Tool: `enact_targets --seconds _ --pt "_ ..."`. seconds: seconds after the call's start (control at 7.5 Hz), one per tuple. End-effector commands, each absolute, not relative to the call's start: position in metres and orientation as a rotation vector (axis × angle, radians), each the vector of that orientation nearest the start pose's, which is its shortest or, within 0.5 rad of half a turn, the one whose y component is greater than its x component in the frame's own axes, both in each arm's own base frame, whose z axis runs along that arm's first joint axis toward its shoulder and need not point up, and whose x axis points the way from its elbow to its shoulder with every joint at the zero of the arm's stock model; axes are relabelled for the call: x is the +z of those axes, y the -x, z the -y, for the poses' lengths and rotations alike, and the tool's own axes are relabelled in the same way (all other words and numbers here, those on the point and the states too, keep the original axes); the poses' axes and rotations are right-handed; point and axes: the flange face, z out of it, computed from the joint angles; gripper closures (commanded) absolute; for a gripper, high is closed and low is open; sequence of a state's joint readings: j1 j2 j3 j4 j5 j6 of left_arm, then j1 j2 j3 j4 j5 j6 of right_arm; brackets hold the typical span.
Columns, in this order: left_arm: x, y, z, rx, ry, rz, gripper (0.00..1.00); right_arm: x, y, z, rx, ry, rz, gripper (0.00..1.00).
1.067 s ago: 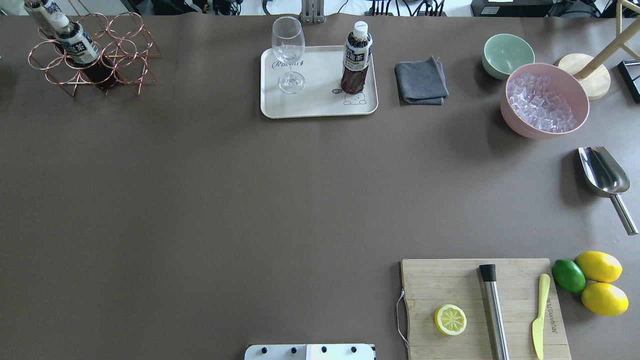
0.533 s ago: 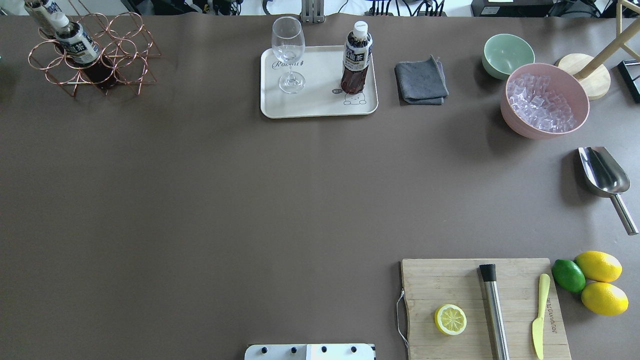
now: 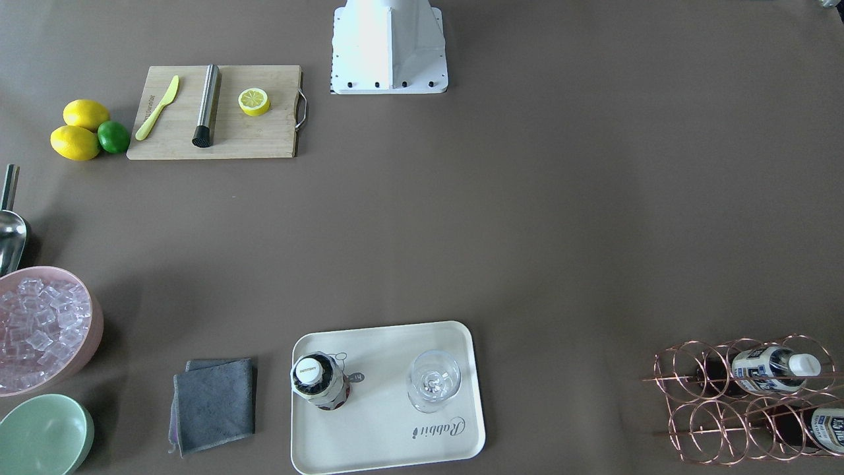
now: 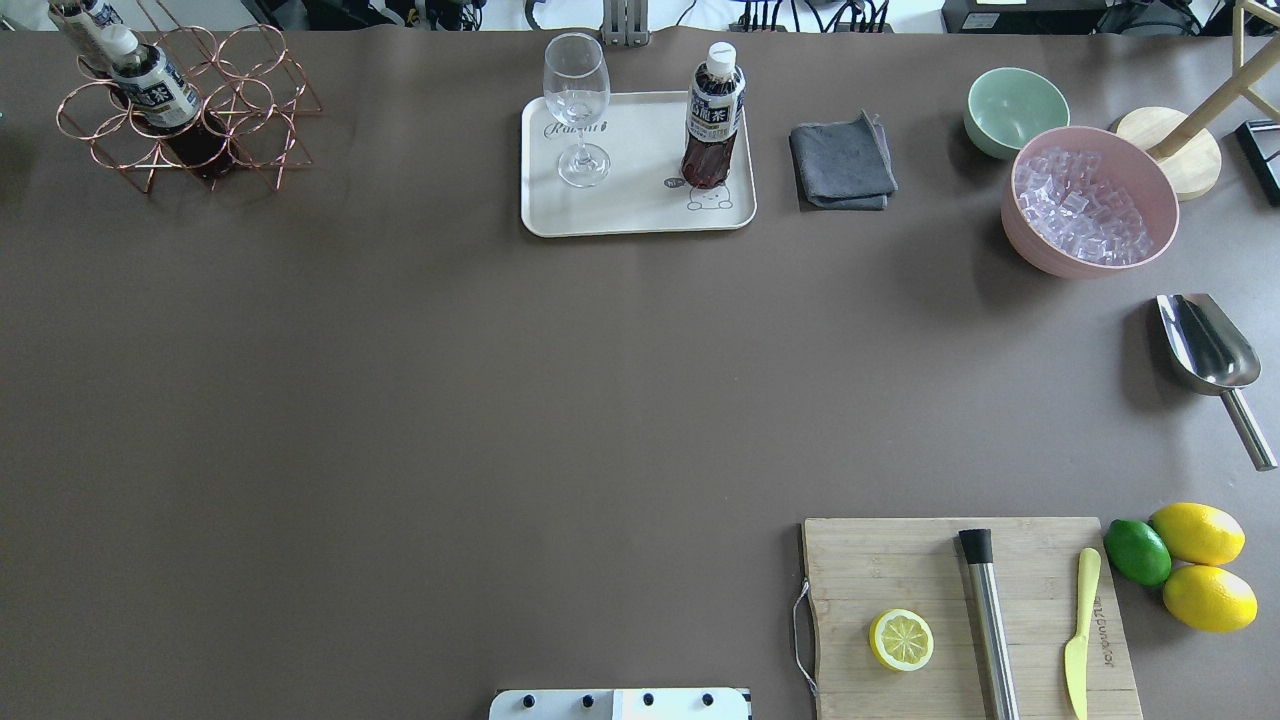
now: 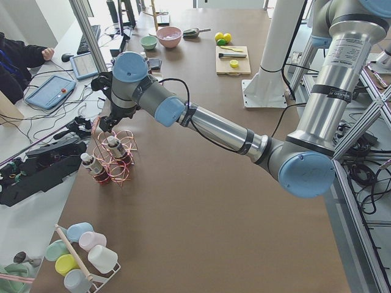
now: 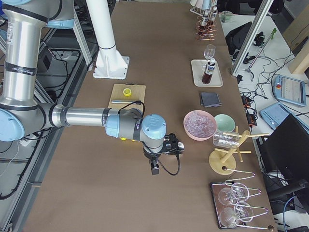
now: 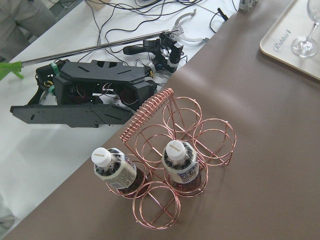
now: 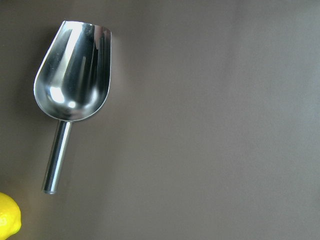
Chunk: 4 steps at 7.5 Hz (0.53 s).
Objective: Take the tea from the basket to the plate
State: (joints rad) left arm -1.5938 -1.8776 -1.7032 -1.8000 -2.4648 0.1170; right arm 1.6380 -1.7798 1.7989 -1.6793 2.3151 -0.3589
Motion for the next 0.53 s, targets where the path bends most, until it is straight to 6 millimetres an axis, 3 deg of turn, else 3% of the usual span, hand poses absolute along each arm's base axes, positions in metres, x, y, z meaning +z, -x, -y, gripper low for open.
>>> enact_targets --seconds 0.0,0.13,0.27,0.4 --pt "0.369 0.056 0.570 0.131 -0.372 -0.891 0.02 0.637 -0.082 0.396 -0.281 -0.094 0.744 0.00" --pt "0.393 0.059 0.563 0.061 -0.253 -0.891 0.02 0.637 -0.082 0.396 -0.280 -0.093 0.744 0.00" --pt "0.446 0.060 0.552 0.031 -0.174 -0.888 0.02 0.637 -0.083 0.396 -0.279 -0.095 0.744 0.00" --pt "0.480 0.064 0.546 0.036 -0.141 -0.884 0.02 0.637 -0.083 0.395 -0.279 -0.093 0.744 0.00"
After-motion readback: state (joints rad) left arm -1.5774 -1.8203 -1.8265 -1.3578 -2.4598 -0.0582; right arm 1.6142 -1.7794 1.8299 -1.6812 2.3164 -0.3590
